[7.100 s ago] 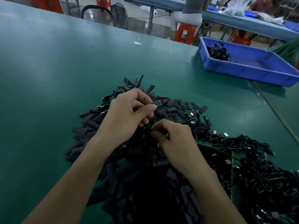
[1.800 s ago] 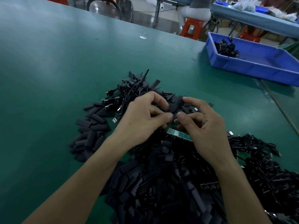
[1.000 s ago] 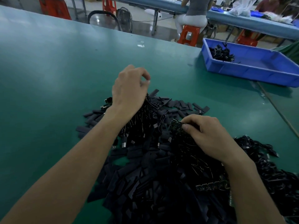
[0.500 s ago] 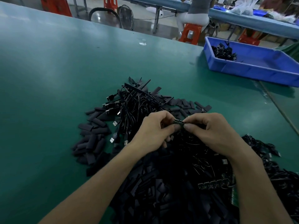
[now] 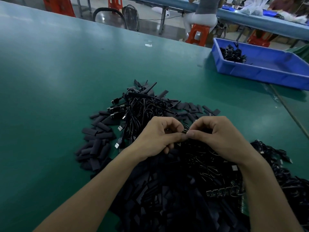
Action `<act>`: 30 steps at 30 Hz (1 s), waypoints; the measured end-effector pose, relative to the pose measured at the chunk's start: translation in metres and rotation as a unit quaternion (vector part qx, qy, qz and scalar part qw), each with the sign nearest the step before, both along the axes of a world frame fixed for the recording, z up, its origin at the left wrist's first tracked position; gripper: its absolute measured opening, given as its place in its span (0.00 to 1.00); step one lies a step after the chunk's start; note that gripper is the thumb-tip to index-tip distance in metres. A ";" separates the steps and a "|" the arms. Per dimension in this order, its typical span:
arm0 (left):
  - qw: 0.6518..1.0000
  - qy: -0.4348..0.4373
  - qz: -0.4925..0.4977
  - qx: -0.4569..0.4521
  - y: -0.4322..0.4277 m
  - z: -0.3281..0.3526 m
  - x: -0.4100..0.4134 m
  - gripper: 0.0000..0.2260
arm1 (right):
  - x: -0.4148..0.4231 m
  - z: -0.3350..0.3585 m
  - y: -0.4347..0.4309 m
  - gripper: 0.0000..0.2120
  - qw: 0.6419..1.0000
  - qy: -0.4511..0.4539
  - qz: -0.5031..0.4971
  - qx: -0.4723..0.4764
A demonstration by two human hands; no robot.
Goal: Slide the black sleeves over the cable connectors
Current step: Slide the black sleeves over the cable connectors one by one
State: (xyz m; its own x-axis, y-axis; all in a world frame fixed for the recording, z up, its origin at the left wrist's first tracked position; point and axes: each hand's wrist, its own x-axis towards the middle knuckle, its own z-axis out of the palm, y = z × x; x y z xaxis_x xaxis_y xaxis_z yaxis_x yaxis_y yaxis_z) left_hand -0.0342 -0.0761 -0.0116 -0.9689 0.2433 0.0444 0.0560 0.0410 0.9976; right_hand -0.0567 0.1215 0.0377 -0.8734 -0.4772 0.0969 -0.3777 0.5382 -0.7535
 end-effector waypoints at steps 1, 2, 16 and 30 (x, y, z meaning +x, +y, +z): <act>1.000 0.000 -0.004 -0.002 0.000 0.000 0.000 0.06 | -0.001 0.000 0.001 0.11 1.000 -0.009 0.010 -0.002; 1.000 -0.001 -0.009 -0.002 -0.001 0.000 0.000 0.06 | -0.002 0.000 0.002 0.11 1.000 -0.020 0.021 -0.003; 0.980 -0.059 -0.079 0.175 0.003 0.007 0.001 0.03 | -0.005 -0.005 0.006 0.12 0.991 -0.056 0.005 -0.123; 0.940 0.206 0.191 0.193 -0.040 0.050 0.007 0.10 | 0.008 0.008 -0.021 0.07 0.933 0.194 -0.264 0.147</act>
State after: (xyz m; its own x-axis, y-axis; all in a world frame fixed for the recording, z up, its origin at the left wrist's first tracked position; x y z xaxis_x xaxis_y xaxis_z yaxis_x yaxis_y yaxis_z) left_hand -0.0276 -0.1158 0.0381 -0.8635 -0.2309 0.4483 0.4956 -0.2238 0.8392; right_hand -0.0482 0.1005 0.0455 -0.9207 -0.0456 0.3875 -0.2145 0.8888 -0.4050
